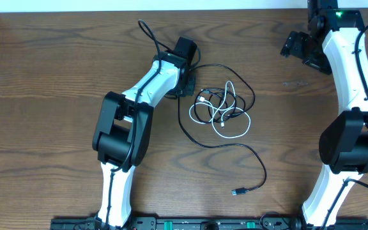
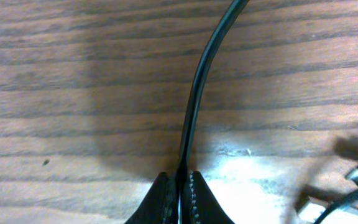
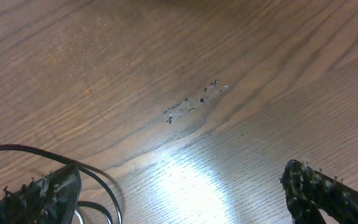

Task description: Untangle cables

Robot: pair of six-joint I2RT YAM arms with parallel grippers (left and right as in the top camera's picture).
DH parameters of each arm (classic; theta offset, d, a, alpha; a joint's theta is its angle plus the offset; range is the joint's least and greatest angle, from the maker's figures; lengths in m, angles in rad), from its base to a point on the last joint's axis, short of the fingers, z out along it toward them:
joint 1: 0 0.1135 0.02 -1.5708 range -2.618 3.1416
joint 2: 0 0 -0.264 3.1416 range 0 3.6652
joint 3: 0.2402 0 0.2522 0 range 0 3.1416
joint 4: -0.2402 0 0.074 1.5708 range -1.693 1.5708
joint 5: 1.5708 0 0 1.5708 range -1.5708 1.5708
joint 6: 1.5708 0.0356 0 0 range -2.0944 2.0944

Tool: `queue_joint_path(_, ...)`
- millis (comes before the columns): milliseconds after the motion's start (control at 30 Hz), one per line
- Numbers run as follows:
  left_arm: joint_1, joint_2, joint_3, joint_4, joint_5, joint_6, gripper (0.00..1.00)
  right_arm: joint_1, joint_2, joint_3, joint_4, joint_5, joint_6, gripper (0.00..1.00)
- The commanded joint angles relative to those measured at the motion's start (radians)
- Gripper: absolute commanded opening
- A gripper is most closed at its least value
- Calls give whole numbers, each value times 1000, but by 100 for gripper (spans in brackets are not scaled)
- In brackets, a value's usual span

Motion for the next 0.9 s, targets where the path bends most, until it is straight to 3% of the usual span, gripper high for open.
queue_joint_path(0,4,-145,-5,8,-20,6,7,-10,8,4,-2,13,-7,99)
queue_joint_path(333,4,-529,-5,64,-4,6,7,-10,8,4,-2,13,-7,99)
queue_joint_path(433,4,-633,-5,106,7,-53,7,-10,8,4,-2,13,-7,99)
queue_joint_path(633,4,-803,-5,296,224,-69,7,-10,8,4,-2,13,-7,99)
queue_joint_path(867,4,-922,-5,494,266,-216,7,-10,8,4,-2,13,-7,99)
